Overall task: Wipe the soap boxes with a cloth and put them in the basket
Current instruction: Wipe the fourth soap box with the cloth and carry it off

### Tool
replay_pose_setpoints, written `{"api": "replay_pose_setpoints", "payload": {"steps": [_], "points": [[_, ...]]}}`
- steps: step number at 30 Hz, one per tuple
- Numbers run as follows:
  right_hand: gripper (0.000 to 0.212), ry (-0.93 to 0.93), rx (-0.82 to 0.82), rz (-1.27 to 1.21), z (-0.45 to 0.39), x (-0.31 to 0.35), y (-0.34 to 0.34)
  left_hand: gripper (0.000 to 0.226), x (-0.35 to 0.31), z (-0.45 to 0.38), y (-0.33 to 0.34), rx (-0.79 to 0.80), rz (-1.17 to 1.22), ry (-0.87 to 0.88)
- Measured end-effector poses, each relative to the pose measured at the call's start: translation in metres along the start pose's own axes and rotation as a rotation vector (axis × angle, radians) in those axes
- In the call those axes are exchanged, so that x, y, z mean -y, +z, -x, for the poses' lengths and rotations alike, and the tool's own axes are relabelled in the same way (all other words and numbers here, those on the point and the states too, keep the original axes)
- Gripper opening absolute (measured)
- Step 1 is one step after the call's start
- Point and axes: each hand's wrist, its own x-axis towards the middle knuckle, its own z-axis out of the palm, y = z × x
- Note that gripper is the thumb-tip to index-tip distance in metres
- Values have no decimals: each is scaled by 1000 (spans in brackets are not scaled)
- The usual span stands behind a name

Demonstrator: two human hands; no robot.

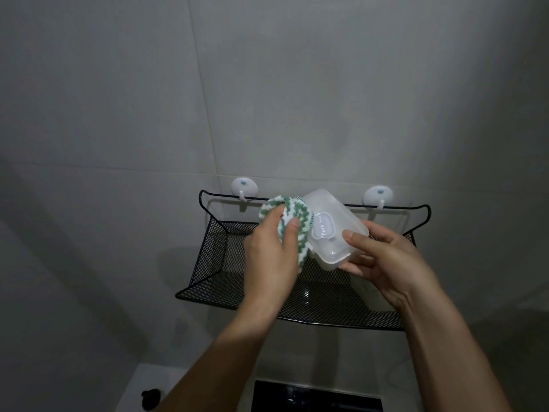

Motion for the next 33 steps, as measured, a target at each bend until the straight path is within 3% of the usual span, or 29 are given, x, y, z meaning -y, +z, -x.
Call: {"api": "replay_pose_setpoints", "payload": {"steps": [9,15,19,27,33], "points": [[55,-70,-46,-106,3,4,8,28,-6,27,10,-58,72,150],[62,-55,13,-81,8,4,8,34,-3,-6,-5,-80,59,104],[53,-35,40,-95,8,5,9,38,-1,-28,-9,-1,85,50],[28,-58,-23,-158,6,6,11,28,3,0,7,-18,245,2],[40,-97,-81,-175,6,3,15,12,-3,21,18,-30,329,-23]]}}
